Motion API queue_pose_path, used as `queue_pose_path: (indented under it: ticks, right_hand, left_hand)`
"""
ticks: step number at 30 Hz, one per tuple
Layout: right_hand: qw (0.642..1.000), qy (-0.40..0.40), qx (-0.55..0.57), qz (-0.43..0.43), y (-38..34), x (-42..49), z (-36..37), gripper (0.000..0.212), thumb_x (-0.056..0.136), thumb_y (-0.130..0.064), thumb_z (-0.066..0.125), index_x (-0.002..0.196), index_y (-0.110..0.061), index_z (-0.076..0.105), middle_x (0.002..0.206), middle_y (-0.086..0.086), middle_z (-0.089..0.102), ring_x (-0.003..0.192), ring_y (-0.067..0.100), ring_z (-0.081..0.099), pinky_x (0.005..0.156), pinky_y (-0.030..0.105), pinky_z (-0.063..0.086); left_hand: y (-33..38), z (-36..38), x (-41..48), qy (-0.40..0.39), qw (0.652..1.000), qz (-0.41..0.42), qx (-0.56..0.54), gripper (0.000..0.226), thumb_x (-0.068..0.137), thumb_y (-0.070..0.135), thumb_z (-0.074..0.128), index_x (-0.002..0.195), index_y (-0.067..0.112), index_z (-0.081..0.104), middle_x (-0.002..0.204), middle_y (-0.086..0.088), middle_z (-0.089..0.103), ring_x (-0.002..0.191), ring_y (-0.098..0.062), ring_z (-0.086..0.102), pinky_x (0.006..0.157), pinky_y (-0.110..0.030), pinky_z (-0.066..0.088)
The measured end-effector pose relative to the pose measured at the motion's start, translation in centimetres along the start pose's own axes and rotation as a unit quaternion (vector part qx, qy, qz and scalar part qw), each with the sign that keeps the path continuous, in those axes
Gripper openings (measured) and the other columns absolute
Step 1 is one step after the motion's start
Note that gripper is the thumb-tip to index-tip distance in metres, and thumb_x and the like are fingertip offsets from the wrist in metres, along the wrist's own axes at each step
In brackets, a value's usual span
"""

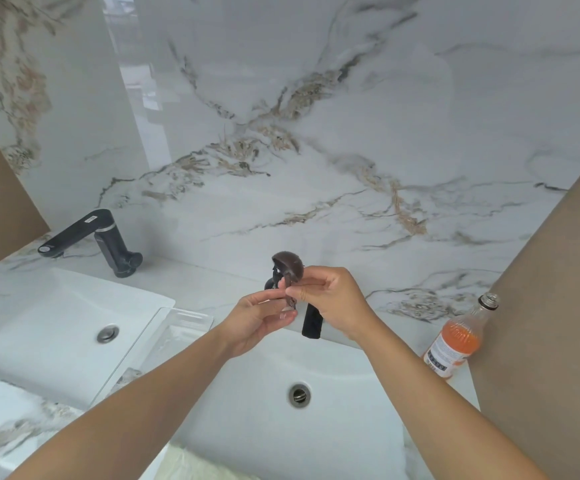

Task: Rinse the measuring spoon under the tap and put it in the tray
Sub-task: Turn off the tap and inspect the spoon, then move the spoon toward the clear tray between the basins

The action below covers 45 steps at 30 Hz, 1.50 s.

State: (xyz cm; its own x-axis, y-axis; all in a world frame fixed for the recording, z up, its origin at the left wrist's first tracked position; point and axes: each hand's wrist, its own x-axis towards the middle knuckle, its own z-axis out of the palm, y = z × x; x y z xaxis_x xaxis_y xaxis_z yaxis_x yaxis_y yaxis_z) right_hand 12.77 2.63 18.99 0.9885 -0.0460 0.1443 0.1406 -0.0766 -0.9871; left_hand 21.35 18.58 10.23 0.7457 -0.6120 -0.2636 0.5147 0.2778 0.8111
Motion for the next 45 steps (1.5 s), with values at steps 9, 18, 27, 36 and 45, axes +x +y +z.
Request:
queue_pose_path:
  ticks: [9,18,27,36,45]
  right_hand:
    - [0.942,0.136,-0.123,0.282,10.7,-3.6,1.2,0.02,0.066,-0.014,0.089,0.075,-0.014,0.072,0.075,0.005,0.076,0.051,0.007,0.066,0.046,0.021,0.052]
    - [0.903,0.124,0.126,0.391,14.9,-6.2,2.5,0.018,0.077,-0.005,0.08,0.085,-0.007,0.064,0.076,0.011,0.072,0.067,0.026,0.068,0.06,0.031,0.058]
    - [0.87,0.13,0.12,0.461,15.1,-6.2,4.0,0.07,0.076,-0.003,0.072,0.14,-0.006,0.044,0.094,0.014,0.069,0.076,0.025,0.065,0.076,0.033,0.057]
    - [0.872,0.14,0.073,0.464,15.9,-3.6,8.2,0.01,0.082,-0.015,0.075,0.091,-0.011,0.073,0.085,0.007,0.074,0.062,0.018,0.061,0.056,0.027,0.049]
    - [0.843,0.296,-0.134,0.429,17.4,-1.0,14.5,0.016,0.075,-0.02,0.077,0.06,-0.02,0.073,0.051,-0.002,0.058,0.049,0.013,0.05,0.047,0.021,0.036]
  left_hand:
    - [-10.8,1.6,-6.0,-0.084,0.949,-0.165,0.255,0.017,0.09,0.01,0.057,0.097,0.008,0.072,0.092,-0.008,0.074,0.088,-0.023,0.068,0.084,-0.039,0.06]
    - [-11.0,-0.8,-8.4,0.06,0.928,-0.16,0.331,0.009,0.094,0.007,0.062,0.09,0.0,0.065,0.071,-0.009,0.063,0.053,-0.011,0.06,0.055,-0.023,0.057]
    - [-11.0,-4.6,-8.1,0.05,0.918,-0.174,0.353,0.013,0.093,0.007,0.063,0.088,-0.003,0.069,0.071,-0.009,0.066,0.052,-0.011,0.061,0.054,-0.021,0.055]
    - [-7.8,-8.9,-6.9,-0.019,0.887,-0.203,0.413,0.013,0.09,0.01,0.065,0.087,-0.001,0.072,0.072,-0.008,0.067,0.052,-0.01,0.064,0.055,-0.023,0.057]
    - [-5.4,-11.6,-4.7,-0.035,0.709,-0.142,0.69,0.021,0.089,0.022,0.057,0.084,0.008,0.071,0.094,-0.015,0.072,0.09,-0.031,0.071,0.074,-0.033,0.058]
